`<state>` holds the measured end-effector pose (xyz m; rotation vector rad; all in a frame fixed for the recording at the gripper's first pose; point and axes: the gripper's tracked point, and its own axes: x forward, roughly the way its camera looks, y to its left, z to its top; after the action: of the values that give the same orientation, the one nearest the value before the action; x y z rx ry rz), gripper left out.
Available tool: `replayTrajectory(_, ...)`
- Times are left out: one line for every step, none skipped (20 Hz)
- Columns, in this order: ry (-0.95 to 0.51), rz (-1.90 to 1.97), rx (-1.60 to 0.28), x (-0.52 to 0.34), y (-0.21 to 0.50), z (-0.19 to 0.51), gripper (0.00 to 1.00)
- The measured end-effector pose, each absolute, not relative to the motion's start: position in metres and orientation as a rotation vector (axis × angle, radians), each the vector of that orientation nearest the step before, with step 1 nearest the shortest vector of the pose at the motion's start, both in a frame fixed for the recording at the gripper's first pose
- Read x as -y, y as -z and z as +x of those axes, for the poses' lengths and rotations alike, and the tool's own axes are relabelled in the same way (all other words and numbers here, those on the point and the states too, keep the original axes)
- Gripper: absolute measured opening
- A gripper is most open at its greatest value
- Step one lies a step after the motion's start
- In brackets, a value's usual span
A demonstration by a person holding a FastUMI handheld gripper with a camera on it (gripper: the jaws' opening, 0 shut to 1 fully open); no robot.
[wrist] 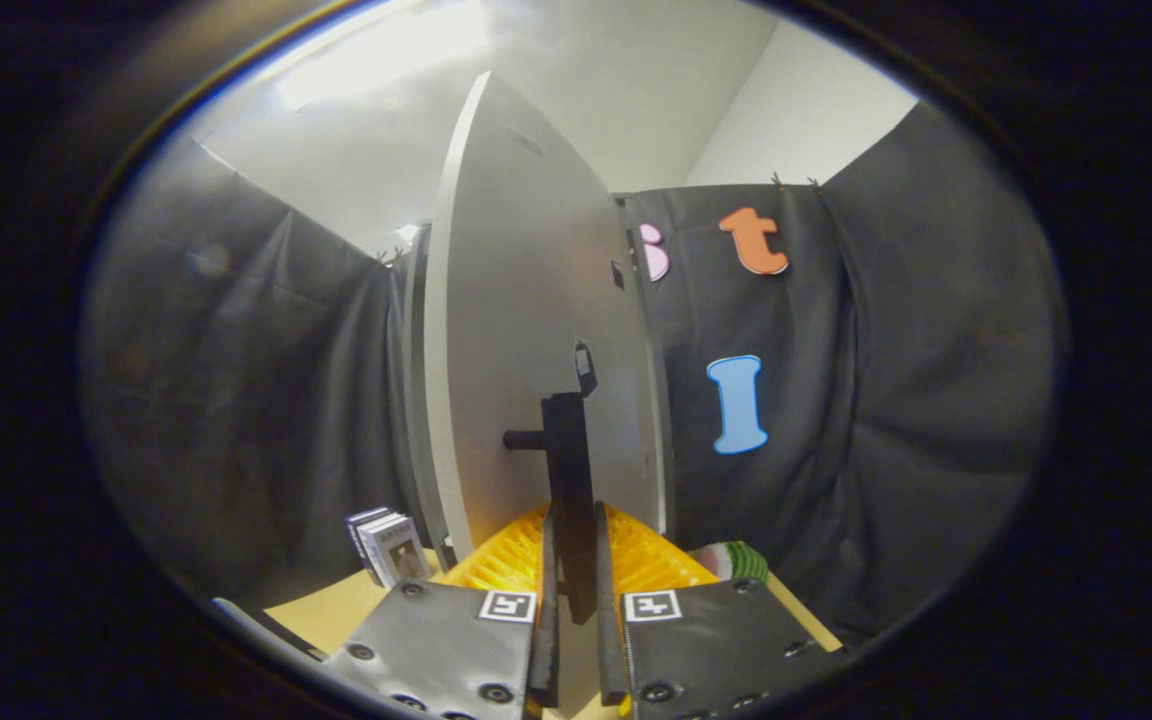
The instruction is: Open the shoe cabinet door, grab the shoes and put them into the shoe cabinet, then close the shoe cabinet door.
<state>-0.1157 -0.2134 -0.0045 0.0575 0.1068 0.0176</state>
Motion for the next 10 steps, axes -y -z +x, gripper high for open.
replayTrajectory(-0.004, 0.054, -0.105, 0.22, 0.006, -0.117, 0.16)
replayTrajectory(0.009, 0.051, -0.102, 0.227, 0.005, -0.119, 0.14)
replayTrajectory(0.024, 0.052, -0.099, 0.234, 0.003, -0.121, 0.13)
replayTrajectory(0.038, 0.055, -0.096, 0.24, 0.002, -0.123, 0.12)
replayTrajectory(0.053, 0.058, -0.093, 0.246, 0.002, -0.125, 0.12)
replayTrajectory(0.068, 0.06, -0.091, 0.252, 0.0, -0.127, 0.12)
replayTrajectory(0.083, 0.058, -0.089, 0.259, 0.0, -0.127, 0.12)
replayTrajectory(0.099, 0.055, -0.087, 0.266, -0.001, -0.129, 0.12)
replayTrajectory(0.114, 0.054, -0.084, 0.272, -0.002, -0.132, 0.12)
replayTrajectory(0.129, 0.056, -0.08, 0.279, -0.003, -0.133, 0.12)
